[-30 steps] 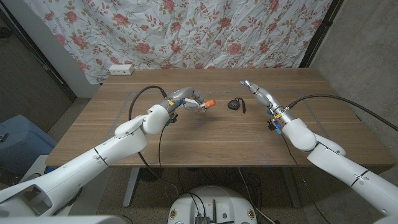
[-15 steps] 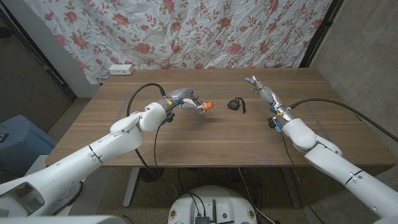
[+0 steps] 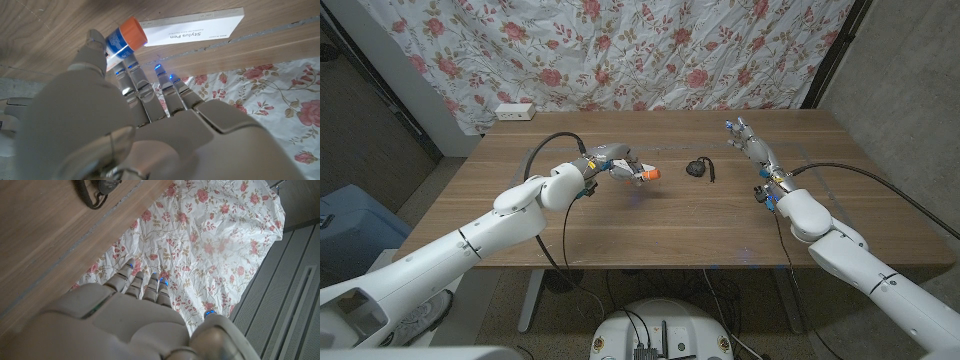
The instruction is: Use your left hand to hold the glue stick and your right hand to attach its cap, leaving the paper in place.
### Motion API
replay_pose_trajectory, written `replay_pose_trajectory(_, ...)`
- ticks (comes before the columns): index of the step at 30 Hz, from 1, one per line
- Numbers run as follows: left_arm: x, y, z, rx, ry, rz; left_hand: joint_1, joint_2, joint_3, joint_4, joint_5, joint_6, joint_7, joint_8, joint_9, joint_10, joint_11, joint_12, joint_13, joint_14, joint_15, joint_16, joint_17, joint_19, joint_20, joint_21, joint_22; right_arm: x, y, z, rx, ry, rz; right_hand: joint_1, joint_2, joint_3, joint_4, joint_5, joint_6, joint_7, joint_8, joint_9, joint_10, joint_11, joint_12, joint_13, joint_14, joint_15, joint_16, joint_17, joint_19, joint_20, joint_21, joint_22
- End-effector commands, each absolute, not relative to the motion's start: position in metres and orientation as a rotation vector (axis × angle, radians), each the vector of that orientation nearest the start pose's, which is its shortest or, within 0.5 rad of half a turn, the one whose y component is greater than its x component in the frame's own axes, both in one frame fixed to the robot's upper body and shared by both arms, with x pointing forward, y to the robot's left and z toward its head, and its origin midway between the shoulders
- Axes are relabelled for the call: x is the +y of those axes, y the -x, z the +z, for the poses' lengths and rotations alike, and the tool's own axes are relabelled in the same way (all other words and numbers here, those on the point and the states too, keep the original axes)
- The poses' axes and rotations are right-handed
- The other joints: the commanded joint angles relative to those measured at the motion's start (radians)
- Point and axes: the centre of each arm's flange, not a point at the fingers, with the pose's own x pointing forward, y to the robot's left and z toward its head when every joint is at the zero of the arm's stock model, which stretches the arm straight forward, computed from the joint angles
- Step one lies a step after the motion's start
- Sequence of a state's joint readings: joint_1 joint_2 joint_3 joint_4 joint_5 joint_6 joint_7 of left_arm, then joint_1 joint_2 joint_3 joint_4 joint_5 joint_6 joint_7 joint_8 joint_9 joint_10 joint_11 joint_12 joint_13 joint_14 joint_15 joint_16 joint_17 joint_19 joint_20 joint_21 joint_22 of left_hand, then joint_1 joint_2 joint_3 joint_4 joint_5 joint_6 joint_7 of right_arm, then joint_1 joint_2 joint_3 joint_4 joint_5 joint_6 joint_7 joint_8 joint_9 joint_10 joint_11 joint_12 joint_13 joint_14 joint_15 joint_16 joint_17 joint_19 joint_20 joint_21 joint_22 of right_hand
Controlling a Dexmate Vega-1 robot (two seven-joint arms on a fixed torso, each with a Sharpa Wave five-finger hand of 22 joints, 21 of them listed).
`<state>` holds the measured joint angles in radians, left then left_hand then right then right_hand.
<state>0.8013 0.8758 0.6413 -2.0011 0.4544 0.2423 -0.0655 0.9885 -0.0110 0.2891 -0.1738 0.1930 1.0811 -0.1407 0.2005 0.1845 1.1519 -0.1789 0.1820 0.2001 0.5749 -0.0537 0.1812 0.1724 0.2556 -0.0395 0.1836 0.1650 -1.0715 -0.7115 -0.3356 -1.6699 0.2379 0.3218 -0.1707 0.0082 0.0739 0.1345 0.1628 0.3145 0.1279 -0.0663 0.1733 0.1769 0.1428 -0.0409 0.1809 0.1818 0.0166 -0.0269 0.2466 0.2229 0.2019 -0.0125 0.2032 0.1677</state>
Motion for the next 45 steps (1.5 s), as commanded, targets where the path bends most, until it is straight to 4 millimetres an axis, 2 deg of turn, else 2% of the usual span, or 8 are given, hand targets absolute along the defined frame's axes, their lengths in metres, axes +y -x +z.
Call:
replay_pose_trajectory(1,0.176,-0.552,0.016,-0.645,-1.486,-0.184,0.027,0.054,0.005,0.008,0.006,0.029,-0.025,0.008,0.021,0.042,-0.047,0.007,0.0,-0.008,-0.158,-0.001,0.0,-0.004,-0.01,0.001,0.004,-0.289,-0.574,-0.033,-0.743,0.33,0.133,0.01,0.075,0.007,0.001,0.007,0.004,0.005,0.007,-0.001,0.011,0.011,0.009,-0.001,0.013,0.003,0.007,-0.001,0.006,-0.008,-0.002,0.0)
replay_pose_trajectory(9,0.175,-0.552,0.012,-0.621,-1.498,-0.205,0.028,0.054,0.004,0.008,0.006,0.021,-0.032,0.007,0.021,0.038,-0.047,0.008,0.0,-0.013,-0.157,-0.002,0.0,-0.008,-0.01,0.0,0.004,-0.296,-0.581,-0.04,-0.719,0.256,0.138,0.01,0.077,0.011,0.001,0.008,0.018,0.009,0.014,-0.001,0.016,0.014,0.011,-0.001,0.014,0.0,0.003,-0.002,0.011,-0.013,-0.003,0.0)
replay_pose_trajectory(16,0.177,-0.55,0.006,-0.602,-1.535,-0.217,0.029,0.056,0.004,0.008,0.007,0.018,-0.036,0.007,0.021,0.033,-0.047,0.008,0.001,-0.015,-0.156,-0.001,0.0,-0.009,-0.009,0.001,0.004,-0.301,-0.582,-0.047,-0.701,0.212,0.122,0.011,0.078,0.015,0.001,0.009,0.007,0.009,0.01,-0.001,0.015,0.017,0.01,-0.001,0.017,-0.004,0.002,-0.003,0.013,-0.014,-0.005,-0.001)
replay_pose_trajectory(21,0.179,-0.55,0.005,-0.601,-1.544,-0.205,0.03,0.057,0.004,0.008,0.007,0.015,-0.037,0.007,0.021,0.028,-0.047,0.007,0.001,-0.017,-0.156,-0.001,0.0,-0.008,-0.009,0.001,0.004,-0.304,-0.583,-0.051,-0.692,0.193,0.102,0.014,0.079,0.022,-0.001,0.01,0.016,0.023,0.015,-0.001,0.022,0.022,0.012,0.0,0.075,0.004,0.017,-0.006,0.026,-0.016,-0.005,-0.001)
replay_pose_trajectory(26,0.181,-0.552,0.002,-0.606,-1.573,-0.201,0.031,0.058,0.005,0.008,0.007,0.012,-0.037,0.006,0.021,0.025,-0.047,0.008,0.001,-0.018,-0.156,0.0,0.0,-0.008,-0.009,0.002,0.004,-0.306,-0.585,-0.054,-0.678,0.181,0.086,0.017,0.078,0.026,-0.003,0.011,0.017,0.022,0.015,-0.001,0.024,0.024,0.012,0.0,0.087,0.007,0.019,-0.007,0.031,-0.015,-0.005,-0.001)
replay_pose_trajectory(30,0.182,-0.553,0.0,-0.628,-1.633,-0.188,0.03,0.059,0.003,0.009,0.007,-0.003,-0.037,0.002,0.021,0.016,-0.047,0.007,0.001,-0.019,-0.154,0.001,0.001,-0.007,-0.007,0.003,0.004,-0.308,-0.587,-0.061,-0.664,0.133,0.053,0.019,0.078,0.029,-0.004,0.011,0.018,0.023,0.015,-0.001,0.023,0.024,0.011,0.0,0.091,0.008,0.018,-0.008,0.033,-0.011,-0.005,-0.001)
replay_pose_trajectory(37,0.184,-0.557,-0.003,-0.625,-1.633,-0.174,0.03,0.055,0.001,0.008,0.006,-0.01,-0.045,0.002,0.021,0.002,-0.047,0.005,0.001,-0.022,-0.155,0.001,0.001,-0.007,-0.008,0.003,0.004,-0.306,-0.588,-0.072,-0.644,0.127,0.014,0.022,0.079,0.033,-0.006,0.011,0.024,0.022,0.017,-0.001,0.025,0.023,0.012,0.001,0.091,0.008,0.015,-0.009,0.037,-0.009,-0.005,-0.001)
replay_pose_trajectory(45,0.18,-0.56,-0.009,-0.633,-1.701,-0.166,0.026,0.054,-0.002,0.01,0.005,-0.01,-0.046,0.004,0.021,-0.004,-0.047,0.005,0.001,-0.021,-0.154,0.002,0.001,-0.008,-0.01,0.003,0.003,-0.303,-0.594,-0.081,-0.634,0.068,0.005,0.029,0.084,0.044,-0.009,0.011,0.03,0.027,0.018,-0.001,0.03,0.025,0.013,0.001,0.086,0.007,0.008,-0.011,0.057,-0.009,-0.001,-0.001)
